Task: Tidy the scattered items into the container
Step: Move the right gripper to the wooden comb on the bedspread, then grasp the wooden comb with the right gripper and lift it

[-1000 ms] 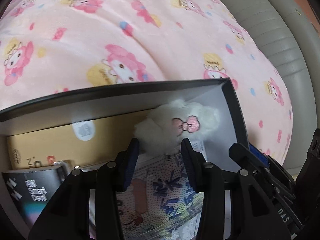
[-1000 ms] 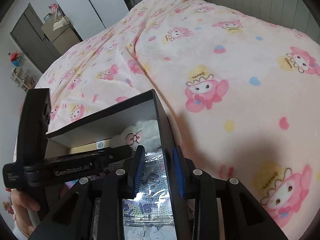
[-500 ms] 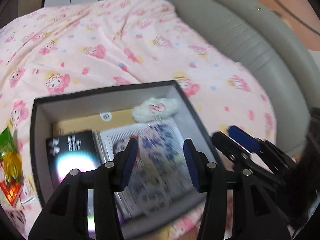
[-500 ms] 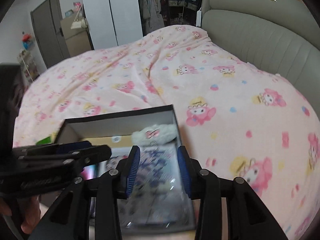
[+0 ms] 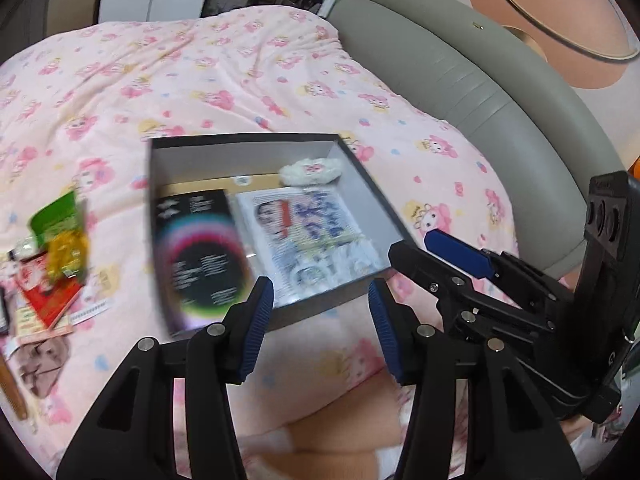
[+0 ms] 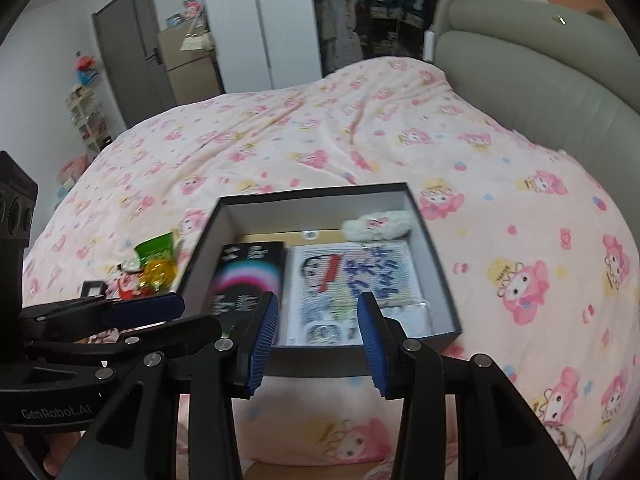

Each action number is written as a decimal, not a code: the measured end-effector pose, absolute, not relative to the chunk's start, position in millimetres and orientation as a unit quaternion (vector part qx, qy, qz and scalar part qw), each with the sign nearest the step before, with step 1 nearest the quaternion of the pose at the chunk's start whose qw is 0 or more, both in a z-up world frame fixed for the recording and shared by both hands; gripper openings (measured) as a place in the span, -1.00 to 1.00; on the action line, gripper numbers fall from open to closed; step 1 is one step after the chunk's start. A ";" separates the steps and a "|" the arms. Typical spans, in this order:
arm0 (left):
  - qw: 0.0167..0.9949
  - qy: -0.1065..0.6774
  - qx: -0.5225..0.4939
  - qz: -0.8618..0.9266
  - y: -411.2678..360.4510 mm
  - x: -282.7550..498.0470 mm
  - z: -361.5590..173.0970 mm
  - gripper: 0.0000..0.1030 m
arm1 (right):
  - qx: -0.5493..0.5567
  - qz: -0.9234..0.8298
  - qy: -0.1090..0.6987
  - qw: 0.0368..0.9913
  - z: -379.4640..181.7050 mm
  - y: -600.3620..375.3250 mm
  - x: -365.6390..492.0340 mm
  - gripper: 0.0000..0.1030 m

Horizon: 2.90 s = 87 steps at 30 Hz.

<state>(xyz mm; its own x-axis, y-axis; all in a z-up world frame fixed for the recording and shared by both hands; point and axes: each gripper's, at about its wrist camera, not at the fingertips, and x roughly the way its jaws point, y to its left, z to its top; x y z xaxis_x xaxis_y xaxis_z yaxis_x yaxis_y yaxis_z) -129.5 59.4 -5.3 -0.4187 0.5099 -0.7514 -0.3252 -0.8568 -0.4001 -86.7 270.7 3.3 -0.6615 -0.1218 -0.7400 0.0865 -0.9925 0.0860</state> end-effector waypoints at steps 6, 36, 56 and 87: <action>0.212 -0.114 -0.472 0.848 -1.6 -107.2 -1.5 -0.02 | 0.412 -0.904 0.003 0.114 7.6 209.9 -80.6 -0.27; -0.161 -0.342 -0.508 0.774 -314.2 -43.7 -175.5 0.03 | 0.578 -0.700 0.156 0.389 -115.2 -57.4 -153.5 -0.26; -0.006 -0.404 -0.487 0.774 -284.0 -79.4 -187.8 -0.89 | 0.591 -0.696 0.130 0.387 -122.5 -59.2 -142.7 -0.26; 0.096 -0.381 -0.563 0.727 -246.9 -112.5 -214.6 -0.35 | 0.662 -0.665 -0.009 0.345 -180.5 -7.1 -170.6 -0.14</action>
